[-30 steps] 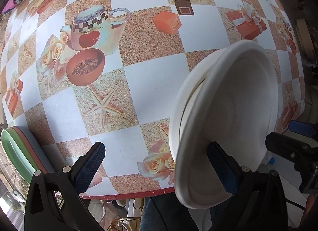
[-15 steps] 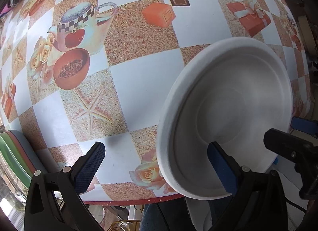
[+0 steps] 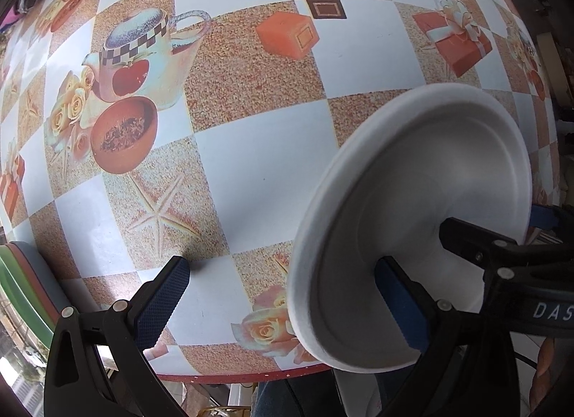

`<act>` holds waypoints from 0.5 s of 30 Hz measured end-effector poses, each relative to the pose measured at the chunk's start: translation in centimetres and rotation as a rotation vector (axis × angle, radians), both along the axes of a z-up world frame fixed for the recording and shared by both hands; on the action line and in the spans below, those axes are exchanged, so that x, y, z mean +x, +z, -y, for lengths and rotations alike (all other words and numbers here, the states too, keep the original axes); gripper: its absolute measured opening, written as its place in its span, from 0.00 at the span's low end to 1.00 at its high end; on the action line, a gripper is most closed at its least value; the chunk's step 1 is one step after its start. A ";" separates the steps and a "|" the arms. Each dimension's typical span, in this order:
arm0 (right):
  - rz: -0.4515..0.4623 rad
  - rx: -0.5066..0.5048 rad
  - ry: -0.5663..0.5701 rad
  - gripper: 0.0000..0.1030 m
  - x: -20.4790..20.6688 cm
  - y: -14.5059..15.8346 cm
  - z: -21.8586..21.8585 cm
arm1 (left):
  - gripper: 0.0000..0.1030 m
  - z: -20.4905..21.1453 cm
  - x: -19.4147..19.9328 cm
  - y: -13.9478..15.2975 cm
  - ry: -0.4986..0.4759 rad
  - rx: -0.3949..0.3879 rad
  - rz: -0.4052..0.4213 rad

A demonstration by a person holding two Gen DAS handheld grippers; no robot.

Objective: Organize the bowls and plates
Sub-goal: 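Close the left tool on the bowl stack rim while the right tool grips it too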

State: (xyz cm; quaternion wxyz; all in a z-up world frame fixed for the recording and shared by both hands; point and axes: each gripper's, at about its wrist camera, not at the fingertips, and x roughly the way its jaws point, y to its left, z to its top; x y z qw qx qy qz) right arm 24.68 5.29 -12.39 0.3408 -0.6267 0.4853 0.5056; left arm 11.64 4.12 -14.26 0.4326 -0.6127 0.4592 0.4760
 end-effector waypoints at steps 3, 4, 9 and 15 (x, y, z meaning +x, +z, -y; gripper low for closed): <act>-0.001 -0.001 -0.002 1.00 -0.2 -0.1 0.0 | 1.00 -0.1 0.2 0.3 -0.002 -0.007 0.002; -0.002 0.002 -0.003 1.00 -0.3 -0.1 -0.1 | 1.00 -0.2 0.5 0.9 -0.004 -0.011 0.002; -0.008 0.032 -0.008 1.00 -0.1 0.0 0.1 | 1.00 -0.6 0.5 0.7 -0.005 -0.022 0.005; 0.000 0.006 -0.002 1.00 -0.1 -0.1 -0.1 | 1.00 -0.6 0.4 0.7 -0.003 -0.022 0.004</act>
